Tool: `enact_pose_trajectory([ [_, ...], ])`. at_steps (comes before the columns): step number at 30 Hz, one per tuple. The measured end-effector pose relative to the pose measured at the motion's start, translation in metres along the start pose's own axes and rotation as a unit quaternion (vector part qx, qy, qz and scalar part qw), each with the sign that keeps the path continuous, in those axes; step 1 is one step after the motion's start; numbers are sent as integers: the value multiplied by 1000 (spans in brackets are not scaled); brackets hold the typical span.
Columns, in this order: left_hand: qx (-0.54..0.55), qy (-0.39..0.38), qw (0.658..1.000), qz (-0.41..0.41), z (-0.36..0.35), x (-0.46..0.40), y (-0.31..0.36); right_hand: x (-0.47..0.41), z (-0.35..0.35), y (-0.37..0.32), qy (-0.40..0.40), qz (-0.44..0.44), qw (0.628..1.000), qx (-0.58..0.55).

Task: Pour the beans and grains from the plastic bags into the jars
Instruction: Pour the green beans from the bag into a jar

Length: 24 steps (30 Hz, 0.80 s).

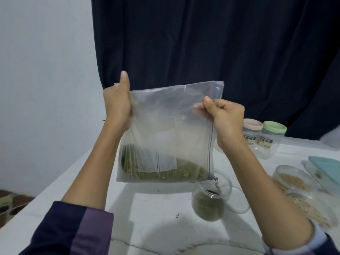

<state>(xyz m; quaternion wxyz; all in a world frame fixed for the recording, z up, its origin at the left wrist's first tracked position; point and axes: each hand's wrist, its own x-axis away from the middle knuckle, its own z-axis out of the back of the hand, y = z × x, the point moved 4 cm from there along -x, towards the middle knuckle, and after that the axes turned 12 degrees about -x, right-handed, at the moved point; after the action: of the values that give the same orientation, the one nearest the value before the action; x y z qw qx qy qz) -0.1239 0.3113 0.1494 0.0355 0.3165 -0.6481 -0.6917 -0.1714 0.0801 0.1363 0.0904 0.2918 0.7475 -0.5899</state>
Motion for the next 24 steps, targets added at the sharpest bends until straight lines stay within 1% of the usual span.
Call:
enact_pose_trajectory([
  [2, -2, 4, 1000, 1, 0, 0, -2, 0, -1, 1, -7, -9, 1000, 4],
  [4, 3, 10, 1000, 4, 0, -1, -2, 0, 0, 0, 5, -2, 1000, 0],
  [6, 5, -8, 1000, 4, -2, 0, -3, -1, -3, -2, -20, -10, 1000, 5],
  [8, 19, 10, 1000, 15, -1, -2, -4, -2, -4, -4, -36, -22, 999, 13],
  [10, 18, 25, 999, 21, 2, -3, -4, -2, -1, -6, -17, -12, 1000, 8],
  [12, 14, -5, 1000, 9, -1, -1, -3, -1, -3, -7, -33, -12, 999, 17],
  [13, 18, -7, 1000, 7, -2, -1, -2, 0, -5, -6, -40, -15, 999, 21],
  [16, 31, 26, 999, 20, 1, -3, -3, -1, -3, -4, -13, -11, 1000, 3],
  [19, 26, 20, 999, 22, 1, -3, -3, -1, -6, -3, -46, -25, 998, 18],
  [21, 39, 48, 998, 31, 5, -5, -4, -1, -5, -4, -28, -18, 999, 5],
  [22, 46, 48, 997, 33, 6, -6, -4, 0, -5, -5, -24, -14, 1000, -2],
  [24, 35, 20, 999, 28, 4, -6, -3, 1, -9, -5, -50, -19, 999, 7],
])
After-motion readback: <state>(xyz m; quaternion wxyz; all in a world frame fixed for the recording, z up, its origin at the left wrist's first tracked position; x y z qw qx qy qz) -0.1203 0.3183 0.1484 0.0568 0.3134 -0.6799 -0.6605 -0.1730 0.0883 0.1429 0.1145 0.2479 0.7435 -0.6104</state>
